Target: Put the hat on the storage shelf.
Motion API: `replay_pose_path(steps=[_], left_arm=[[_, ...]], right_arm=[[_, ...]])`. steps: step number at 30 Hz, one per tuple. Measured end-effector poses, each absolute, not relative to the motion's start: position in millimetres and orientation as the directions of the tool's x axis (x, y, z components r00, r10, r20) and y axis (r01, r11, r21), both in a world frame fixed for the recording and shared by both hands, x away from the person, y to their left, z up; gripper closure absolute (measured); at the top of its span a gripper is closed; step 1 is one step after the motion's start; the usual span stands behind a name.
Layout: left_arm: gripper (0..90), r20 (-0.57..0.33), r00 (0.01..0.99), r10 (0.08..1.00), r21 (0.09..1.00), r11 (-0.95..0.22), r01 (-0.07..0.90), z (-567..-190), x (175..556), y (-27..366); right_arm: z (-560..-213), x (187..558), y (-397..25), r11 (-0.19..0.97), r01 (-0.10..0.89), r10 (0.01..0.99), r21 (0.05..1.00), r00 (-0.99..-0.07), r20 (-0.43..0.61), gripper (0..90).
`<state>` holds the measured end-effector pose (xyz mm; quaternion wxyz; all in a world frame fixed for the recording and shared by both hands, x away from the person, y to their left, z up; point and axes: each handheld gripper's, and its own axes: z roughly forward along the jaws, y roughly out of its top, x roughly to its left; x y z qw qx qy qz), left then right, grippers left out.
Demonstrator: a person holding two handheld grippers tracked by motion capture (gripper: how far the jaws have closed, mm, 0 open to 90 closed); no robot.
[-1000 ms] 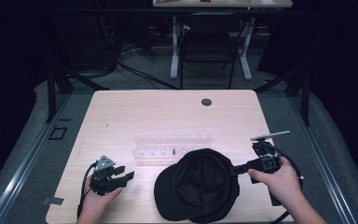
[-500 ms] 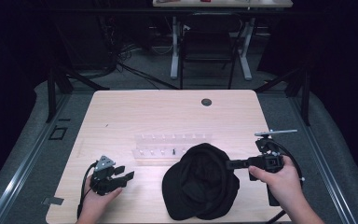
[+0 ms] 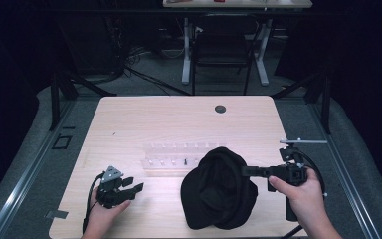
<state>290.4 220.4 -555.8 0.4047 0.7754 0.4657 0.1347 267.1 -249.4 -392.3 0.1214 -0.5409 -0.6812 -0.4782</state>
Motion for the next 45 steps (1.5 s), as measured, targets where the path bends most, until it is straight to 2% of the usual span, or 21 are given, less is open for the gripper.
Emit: replay_pose_path(steps=[24,45], left_arm=[[49.7,-0.170,0.533,0.829,0.755,-0.238,0.611,-556,290,219],[49.7,-0.166,0.536,0.828,0.763,-0.236,0.601,-555,290,219]], right_arm=[[-351,264,-259,-0.128,0.791,0.617,0.599,-0.409,0.672,88.9],[-318,277,-254,-0.182,0.732,0.612,0.657,-0.438,0.658,88.9]])
